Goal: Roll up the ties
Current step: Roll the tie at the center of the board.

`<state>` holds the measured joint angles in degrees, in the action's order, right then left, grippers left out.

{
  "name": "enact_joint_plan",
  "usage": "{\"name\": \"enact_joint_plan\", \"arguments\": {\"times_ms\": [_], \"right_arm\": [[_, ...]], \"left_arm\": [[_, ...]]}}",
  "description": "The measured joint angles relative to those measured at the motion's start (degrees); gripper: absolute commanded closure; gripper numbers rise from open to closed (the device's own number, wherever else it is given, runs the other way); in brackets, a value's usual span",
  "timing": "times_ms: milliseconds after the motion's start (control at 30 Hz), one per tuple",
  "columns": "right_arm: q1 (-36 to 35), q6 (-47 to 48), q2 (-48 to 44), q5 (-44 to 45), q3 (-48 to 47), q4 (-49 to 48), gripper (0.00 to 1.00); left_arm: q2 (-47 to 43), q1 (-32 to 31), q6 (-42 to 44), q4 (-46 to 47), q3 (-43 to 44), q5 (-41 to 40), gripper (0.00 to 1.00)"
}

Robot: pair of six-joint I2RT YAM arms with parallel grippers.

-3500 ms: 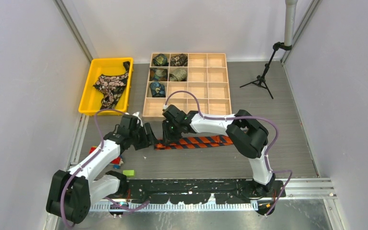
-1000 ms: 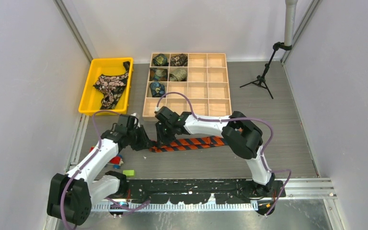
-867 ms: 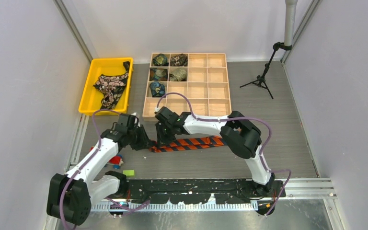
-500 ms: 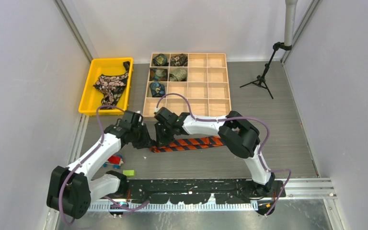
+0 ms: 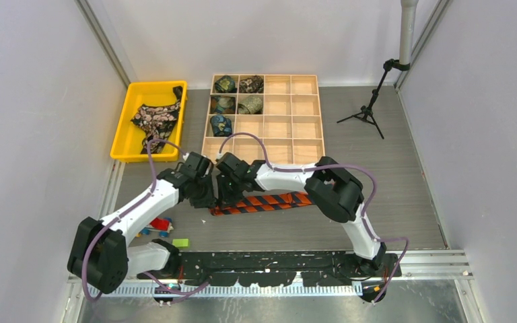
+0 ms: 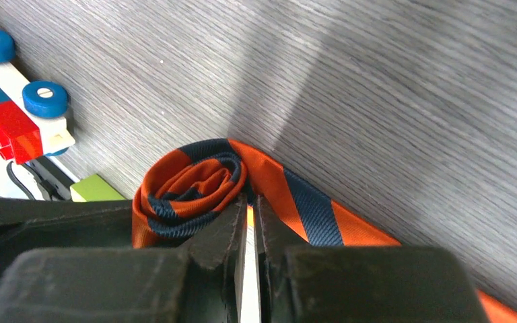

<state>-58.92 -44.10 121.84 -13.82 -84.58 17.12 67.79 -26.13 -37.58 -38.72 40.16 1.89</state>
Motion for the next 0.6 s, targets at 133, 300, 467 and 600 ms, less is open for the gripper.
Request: {"name": "enact_joint_plan", "arguments": {"times_ms": [133,300,467,600], "right_arm": [[-0.28,0.68,-1.29,1.31,1.07,0.46,0.86],[-0.13,1.64,-5.31,3.02,2.60,2.21,0.86],[0.87,1.99,-9.49,4.74,4.63,2.60,0.87],[2.56,1.95,-13.18,6.60,8.46,3.21,0.87]], "left_arm": [[1.36,-0.70,0.61,-1.40,0.74,-2.84,0.92],[2.43,-1.31,0.98,-2.73,1.44,-5.57,0.92],[4.83,-2.67,1.92,-5.11,4.24,-9.09,0.93],[7.93,-4.46,2.21,-6.97,6.73,-12.90,0.93]]}}
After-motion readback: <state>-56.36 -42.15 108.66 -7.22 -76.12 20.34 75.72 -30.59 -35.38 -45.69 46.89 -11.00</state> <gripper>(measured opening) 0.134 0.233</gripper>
